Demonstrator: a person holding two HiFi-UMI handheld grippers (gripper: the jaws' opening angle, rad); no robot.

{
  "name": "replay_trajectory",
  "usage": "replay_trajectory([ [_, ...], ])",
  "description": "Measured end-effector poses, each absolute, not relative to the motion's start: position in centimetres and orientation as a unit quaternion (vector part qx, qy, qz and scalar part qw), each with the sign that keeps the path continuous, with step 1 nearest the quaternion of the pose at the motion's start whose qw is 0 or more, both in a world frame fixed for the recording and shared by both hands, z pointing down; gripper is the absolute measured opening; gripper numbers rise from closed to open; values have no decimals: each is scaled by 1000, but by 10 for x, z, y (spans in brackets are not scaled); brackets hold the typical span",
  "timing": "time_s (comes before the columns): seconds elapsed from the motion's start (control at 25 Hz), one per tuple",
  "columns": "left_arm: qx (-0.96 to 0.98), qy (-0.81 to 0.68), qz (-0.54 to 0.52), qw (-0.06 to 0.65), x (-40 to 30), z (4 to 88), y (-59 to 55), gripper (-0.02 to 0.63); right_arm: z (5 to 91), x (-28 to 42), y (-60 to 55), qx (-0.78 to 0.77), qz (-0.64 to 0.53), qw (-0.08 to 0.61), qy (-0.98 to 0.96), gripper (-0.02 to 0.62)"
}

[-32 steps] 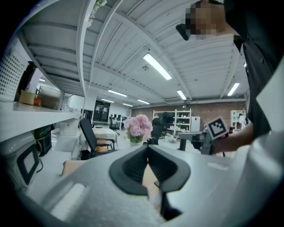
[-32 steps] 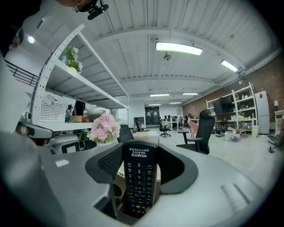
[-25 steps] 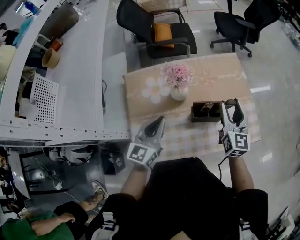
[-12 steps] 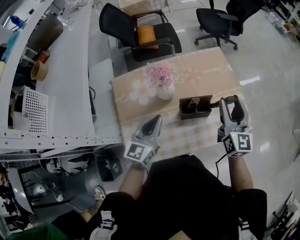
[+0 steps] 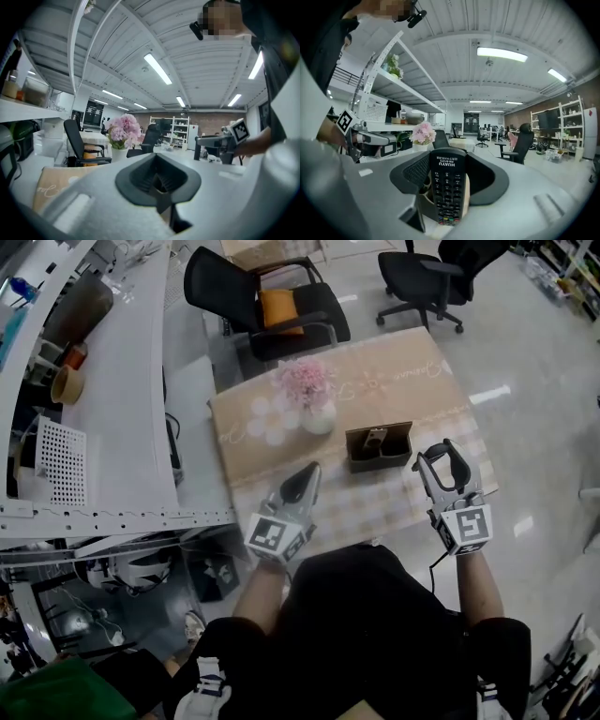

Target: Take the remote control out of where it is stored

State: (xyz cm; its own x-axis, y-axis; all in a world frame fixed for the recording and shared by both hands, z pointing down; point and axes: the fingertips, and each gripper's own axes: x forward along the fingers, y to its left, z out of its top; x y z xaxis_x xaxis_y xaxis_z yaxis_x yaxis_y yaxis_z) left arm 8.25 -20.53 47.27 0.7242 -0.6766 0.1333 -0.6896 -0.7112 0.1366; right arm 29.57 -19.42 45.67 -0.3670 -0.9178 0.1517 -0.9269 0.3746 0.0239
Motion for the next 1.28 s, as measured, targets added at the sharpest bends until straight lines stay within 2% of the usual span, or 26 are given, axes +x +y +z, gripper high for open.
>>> replay_trajectory([
  [0.32,906,-411,35,93,41,477,-198,2,465,203,-182,440,23,98,-892,241],
  [0.76,864,-496,38,85,-53,480,-177,2,481,76,-185,298,-7,123,-947,241],
  [1.28,813,-575,45,82,-159,481,-134,2,534,-54,-182,159,-111,256,-947,241],
])
